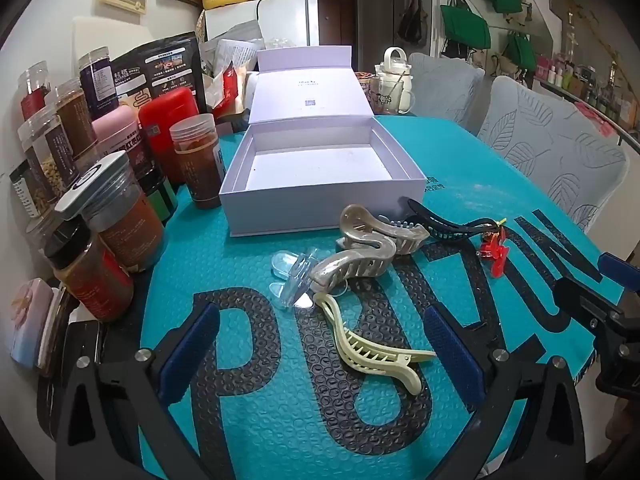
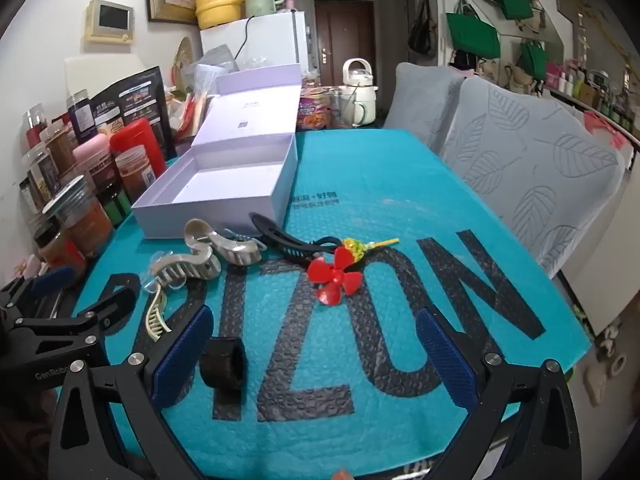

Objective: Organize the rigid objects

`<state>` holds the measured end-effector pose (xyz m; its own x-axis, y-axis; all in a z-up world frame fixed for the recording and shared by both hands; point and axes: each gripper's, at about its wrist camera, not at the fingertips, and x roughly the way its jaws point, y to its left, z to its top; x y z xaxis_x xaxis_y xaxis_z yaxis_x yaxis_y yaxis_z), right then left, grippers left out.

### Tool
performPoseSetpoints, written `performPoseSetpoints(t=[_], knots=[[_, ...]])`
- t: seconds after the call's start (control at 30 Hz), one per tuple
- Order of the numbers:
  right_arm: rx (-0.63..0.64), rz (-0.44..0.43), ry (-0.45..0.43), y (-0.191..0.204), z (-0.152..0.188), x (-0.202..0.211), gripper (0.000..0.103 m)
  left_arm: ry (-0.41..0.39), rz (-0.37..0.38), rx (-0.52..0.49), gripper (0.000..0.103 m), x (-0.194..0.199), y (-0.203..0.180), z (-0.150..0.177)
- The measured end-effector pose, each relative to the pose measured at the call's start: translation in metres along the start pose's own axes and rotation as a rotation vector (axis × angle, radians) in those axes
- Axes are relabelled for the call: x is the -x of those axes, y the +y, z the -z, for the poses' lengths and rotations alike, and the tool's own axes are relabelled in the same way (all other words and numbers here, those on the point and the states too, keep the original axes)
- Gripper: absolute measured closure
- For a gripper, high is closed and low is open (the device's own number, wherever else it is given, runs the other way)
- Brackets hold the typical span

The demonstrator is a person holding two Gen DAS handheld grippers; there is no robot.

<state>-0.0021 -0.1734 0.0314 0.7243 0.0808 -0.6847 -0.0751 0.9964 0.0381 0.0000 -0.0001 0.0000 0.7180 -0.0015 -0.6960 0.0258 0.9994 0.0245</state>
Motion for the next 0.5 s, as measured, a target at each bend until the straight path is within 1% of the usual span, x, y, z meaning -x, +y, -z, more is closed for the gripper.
performPoseSetpoints(t=[0.03, 0.17, 0.4, 0.5], knots=[[0.001, 0.001, 0.002, -0.0005, 0.0000, 0.0001, 0.000, 0.000, 0.006, 0.010, 0.000, -0.0001, 0.0004, 0.0001], [0.005, 0.008, 0.007, -0.0017, 0.0000, 0.0005, 0.000, -0.002, -0.014, 0.011, 0.000, -0.0004, 0.0008, 0.0000], [0.002, 0.006, 0.010, -0.0003, 0.0012, -0.0034, 0.000, -0.002, -0.002, 0.008, 0.000, -0.0075, -0.0040, 0.0080], [0.000, 0.002, 0.010, -0.0016, 0.0009, -0.0037, 0.000, 0.005, 0.008, 0.010, 0.000, -0.0056, -0.0008, 0.0032]])
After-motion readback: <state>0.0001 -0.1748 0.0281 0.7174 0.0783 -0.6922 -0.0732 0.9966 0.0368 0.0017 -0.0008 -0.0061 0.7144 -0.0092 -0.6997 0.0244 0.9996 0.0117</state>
